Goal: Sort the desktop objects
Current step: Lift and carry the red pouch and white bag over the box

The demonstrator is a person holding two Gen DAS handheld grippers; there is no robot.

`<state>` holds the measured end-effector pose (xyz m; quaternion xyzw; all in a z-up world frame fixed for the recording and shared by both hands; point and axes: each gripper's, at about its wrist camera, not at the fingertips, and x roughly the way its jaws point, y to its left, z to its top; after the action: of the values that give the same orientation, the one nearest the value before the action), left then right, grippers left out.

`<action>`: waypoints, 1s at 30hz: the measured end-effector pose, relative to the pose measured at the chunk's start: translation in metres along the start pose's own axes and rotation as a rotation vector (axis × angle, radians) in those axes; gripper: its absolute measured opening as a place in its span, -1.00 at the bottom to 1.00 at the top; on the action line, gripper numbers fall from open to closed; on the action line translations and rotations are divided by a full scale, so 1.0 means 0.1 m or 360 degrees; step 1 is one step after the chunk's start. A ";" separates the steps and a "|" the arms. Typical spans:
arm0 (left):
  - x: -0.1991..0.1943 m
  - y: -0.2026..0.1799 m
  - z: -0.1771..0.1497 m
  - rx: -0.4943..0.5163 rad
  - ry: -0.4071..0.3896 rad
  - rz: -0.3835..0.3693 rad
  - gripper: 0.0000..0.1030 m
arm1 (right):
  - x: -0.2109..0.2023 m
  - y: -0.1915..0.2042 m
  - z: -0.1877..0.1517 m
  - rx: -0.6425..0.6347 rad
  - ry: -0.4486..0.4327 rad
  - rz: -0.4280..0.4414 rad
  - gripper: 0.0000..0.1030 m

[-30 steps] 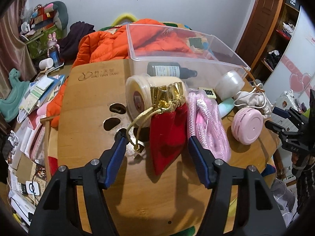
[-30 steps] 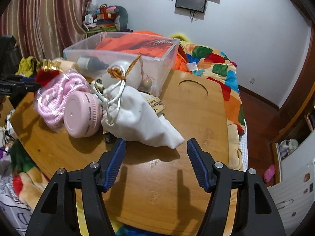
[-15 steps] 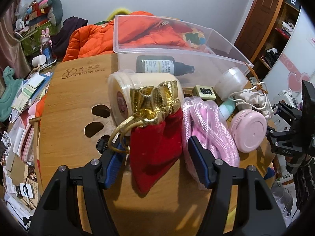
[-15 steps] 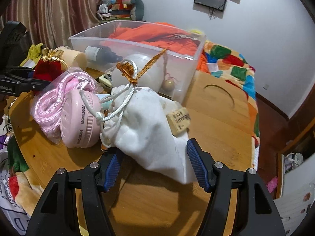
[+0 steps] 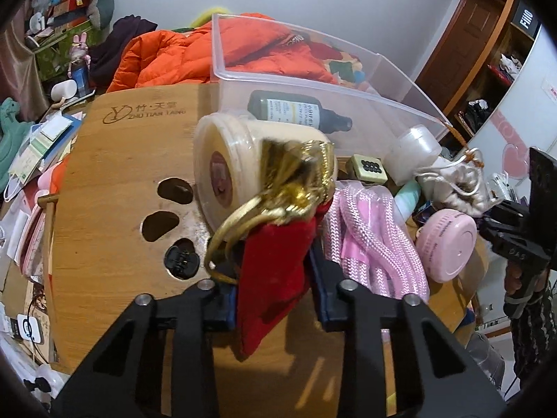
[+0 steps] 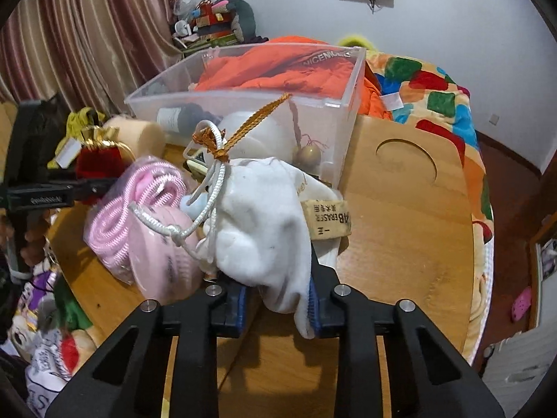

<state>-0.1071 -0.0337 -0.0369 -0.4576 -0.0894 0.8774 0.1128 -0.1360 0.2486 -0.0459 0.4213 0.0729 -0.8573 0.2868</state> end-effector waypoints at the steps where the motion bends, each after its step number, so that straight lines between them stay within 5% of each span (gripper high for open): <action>1: -0.02 0.01 0.01 -0.0011 -0.0005 -0.0011 -0.53 | -0.03 0.00 0.01 0.0015 -0.0008 0.0026 -0.59; 12: -0.25 0.00 0.00 0.0007 -0.0077 -0.0005 -0.76 | -0.29 0.18 0.18 0.0028 -0.0115 0.0204 -0.65; 30: -0.59 -0.15 0.23 0.0067 -0.0238 -0.0036 -0.77 | -0.57 0.31 0.50 -0.0005 -0.0289 0.0221 -0.65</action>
<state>-0.0912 -0.0369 0.0259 -0.3872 -0.0841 0.9096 0.1252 -0.1251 0.2291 0.0326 0.3455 0.0185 -0.8699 0.3515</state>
